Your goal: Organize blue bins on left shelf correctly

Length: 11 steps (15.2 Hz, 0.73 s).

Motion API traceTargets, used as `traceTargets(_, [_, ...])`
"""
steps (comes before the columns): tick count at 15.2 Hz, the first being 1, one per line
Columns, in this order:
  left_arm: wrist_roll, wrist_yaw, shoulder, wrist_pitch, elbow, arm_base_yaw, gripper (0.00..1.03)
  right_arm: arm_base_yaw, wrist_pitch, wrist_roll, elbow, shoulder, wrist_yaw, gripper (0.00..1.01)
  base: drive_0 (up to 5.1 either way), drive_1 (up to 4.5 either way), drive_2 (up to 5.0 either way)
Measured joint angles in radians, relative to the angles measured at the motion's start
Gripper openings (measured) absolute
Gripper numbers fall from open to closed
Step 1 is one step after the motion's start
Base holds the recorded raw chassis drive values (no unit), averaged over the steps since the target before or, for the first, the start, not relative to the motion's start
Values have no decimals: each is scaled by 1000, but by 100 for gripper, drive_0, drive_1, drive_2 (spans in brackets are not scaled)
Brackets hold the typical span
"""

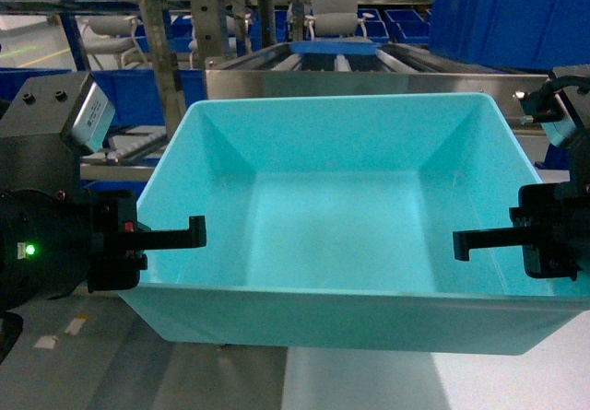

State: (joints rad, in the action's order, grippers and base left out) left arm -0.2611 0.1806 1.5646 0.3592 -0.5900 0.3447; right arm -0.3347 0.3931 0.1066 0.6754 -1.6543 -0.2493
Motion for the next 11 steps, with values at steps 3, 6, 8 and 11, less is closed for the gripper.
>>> traceTargets(3, [0, 0, 0, 0, 0, 0, 2, 0, 1, 0, 0, 0, 0, 2, -509, 238, 238])
traceTargets(6, [0, 0, 0, 0, 0, 0, 2, 0, 1, 0, 0, 0, 0, 2, -496, 246, 246])
traceTargets(8, [0, 0, 0, 0, 0, 0, 2, 0, 0, 0, 0, 0, 0, 2, -493, 248, 248])
traceTargets(11, [0, 1, 0, -1, 0, 0, 2, 0, 1, 0, 0, 0, 0, 2, -502, 235, 235])
